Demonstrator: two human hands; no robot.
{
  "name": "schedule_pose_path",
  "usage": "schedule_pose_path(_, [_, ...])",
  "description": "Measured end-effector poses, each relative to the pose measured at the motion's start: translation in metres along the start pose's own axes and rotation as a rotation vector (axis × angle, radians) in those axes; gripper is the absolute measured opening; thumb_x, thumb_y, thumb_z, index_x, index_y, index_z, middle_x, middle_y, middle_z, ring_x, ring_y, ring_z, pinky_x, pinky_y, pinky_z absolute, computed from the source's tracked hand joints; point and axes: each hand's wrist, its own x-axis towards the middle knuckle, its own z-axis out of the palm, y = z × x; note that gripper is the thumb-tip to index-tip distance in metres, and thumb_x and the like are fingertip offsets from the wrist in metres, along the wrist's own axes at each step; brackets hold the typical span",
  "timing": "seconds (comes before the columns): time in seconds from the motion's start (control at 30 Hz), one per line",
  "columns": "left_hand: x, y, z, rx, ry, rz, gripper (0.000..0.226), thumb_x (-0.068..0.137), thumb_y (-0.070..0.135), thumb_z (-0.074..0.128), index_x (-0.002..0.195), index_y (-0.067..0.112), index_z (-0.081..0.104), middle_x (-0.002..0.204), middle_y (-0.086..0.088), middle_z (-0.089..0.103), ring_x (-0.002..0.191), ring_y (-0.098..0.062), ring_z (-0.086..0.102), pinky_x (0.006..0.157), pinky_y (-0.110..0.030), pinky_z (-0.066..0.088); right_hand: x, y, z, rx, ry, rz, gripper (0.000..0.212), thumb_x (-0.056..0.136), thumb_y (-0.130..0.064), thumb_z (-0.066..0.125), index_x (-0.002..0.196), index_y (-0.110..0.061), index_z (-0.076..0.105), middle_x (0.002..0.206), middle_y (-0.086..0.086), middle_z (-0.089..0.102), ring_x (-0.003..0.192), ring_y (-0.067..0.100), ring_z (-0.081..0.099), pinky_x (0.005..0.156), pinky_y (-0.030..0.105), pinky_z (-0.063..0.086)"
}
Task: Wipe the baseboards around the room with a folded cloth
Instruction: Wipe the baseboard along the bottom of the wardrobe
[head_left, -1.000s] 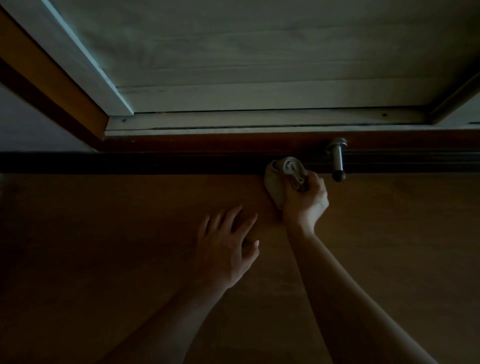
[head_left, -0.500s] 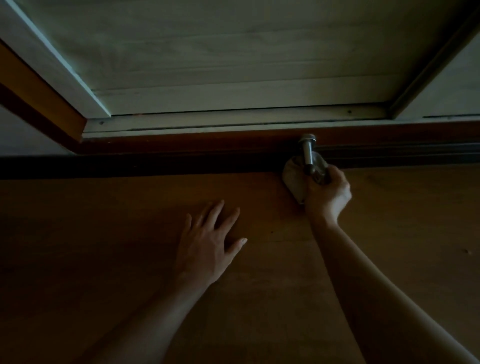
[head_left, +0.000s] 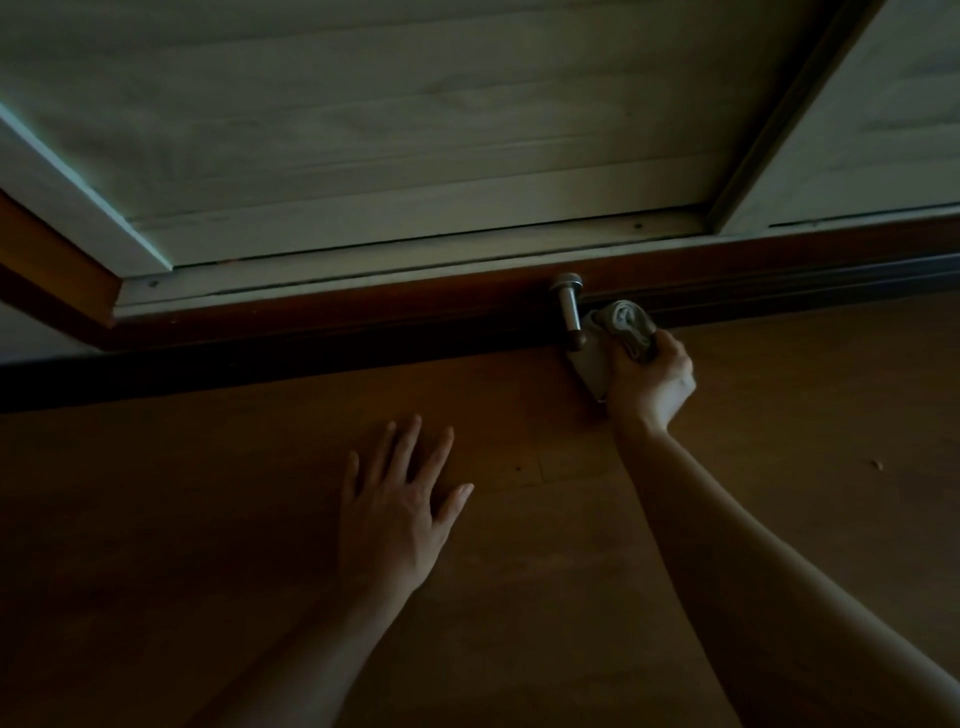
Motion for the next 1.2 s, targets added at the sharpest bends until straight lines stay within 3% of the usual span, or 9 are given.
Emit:
schedule_pose_path(0.13, [0.0,0.0,-0.001,-0.004,-0.008,0.004,0.074,0.087,0.079,-0.008,0.154,0.05,-0.003,0.169,0.007,-0.003,0.155,-0.018,-0.006,0.123,-0.051,0.0,-0.016,-0.005,0.015,-0.022,-0.07,-0.048,0.028,0.086,-0.028,0.072,0.111,-0.015,0.067,0.096,-0.011,0.056,0.078,-0.005,0.051,0.072,0.007,0.038])
schedule_pose_path(0.27, [0.0,-0.001,-0.004,-0.012,-0.026,0.016,0.07,0.089,0.078,-0.008,0.153,0.049,-0.011,0.168,0.007,-0.01,0.154,-0.019,-0.011,0.123,-0.052,-0.003,-0.017,-0.006,0.016,0.034,0.035,0.123,0.035,0.084,-0.031,0.072,0.114,-0.015,0.067,0.108,-0.001,0.066,0.099,0.012,0.062,0.089,0.025,0.05])
schedule_pose_path(0.4, [-0.002,0.0,-0.002,-0.021,-0.039,0.028,0.067,0.091,0.075,-0.001,0.151,0.049,-0.018,0.168,0.005,-0.014,0.153,-0.021,-0.016,0.123,-0.054,-0.004,-0.031,-0.011,0.03,-0.014,-0.033,0.035,0.025,0.086,-0.032,0.071,0.105,-0.017,0.069,0.1,-0.002,0.067,0.086,0.006,0.061,0.071,0.016,0.047])
schedule_pose_path(0.53, [-0.001,-0.001,-0.003,-0.017,-0.039,0.041,0.068,0.092,0.073,0.003,0.153,0.047,-0.011,0.169,0.003,-0.009,0.154,-0.023,-0.012,0.123,-0.056,-0.001,-0.035,-0.012,0.032,0.029,0.059,0.165,0.032,0.086,-0.033,0.069,0.114,-0.018,0.068,0.108,0.0,0.067,0.1,0.014,0.062,0.092,0.032,0.052])
schedule_pose_path(0.73, [-0.002,-0.002,-0.002,-0.009,-0.02,0.053,0.07,0.092,0.072,0.002,0.156,0.045,-0.001,0.169,0.0,0.002,0.155,-0.024,-0.001,0.123,-0.056,0.004,-0.075,-0.027,0.065,0.078,-0.051,0.052,0.029,0.084,-0.031,0.073,0.108,-0.017,0.07,0.101,-0.006,0.066,0.094,0.01,0.061,0.084,0.025,0.049])
schedule_pose_path(0.83, [-0.003,-0.003,-0.002,-0.015,-0.006,0.056,0.069,0.093,0.072,0.005,0.157,0.045,0.006,0.169,0.0,0.007,0.155,-0.024,0.002,0.123,-0.055,0.007,-0.079,-0.027,0.069,0.085,-0.088,0.03,0.023,0.083,-0.033,0.073,0.101,-0.019,0.072,0.097,-0.005,0.069,0.091,0.011,0.064,0.083,0.03,0.052])
schedule_pose_path(0.97, [-0.003,-0.002,-0.001,-0.011,-0.007,0.059,0.07,0.092,0.073,0.0,0.156,0.046,-0.001,0.169,0.002,0.0,0.155,-0.022,-0.005,0.123,-0.055,0.005,-0.05,-0.015,0.045,0.047,-0.047,0.057,0.034,0.08,-0.037,0.075,0.109,-0.019,0.071,0.102,-0.001,0.071,0.097,0.015,0.065,0.086,0.033,0.053])
schedule_pose_path(1.2, [0.004,0.0,-0.005,0.014,-0.053,0.041,0.071,0.087,0.075,-0.004,0.152,0.05,-0.013,0.169,0.003,-0.01,0.155,-0.024,-0.009,0.123,-0.054,0.003,0.001,0.001,0.0,0.058,0.08,0.132,0.035,0.078,-0.038,0.077,0.108,-0.021,0.072,0.101,-0.005,0.07,0.095,0.01,0.065,0.087,0.031,0.055])
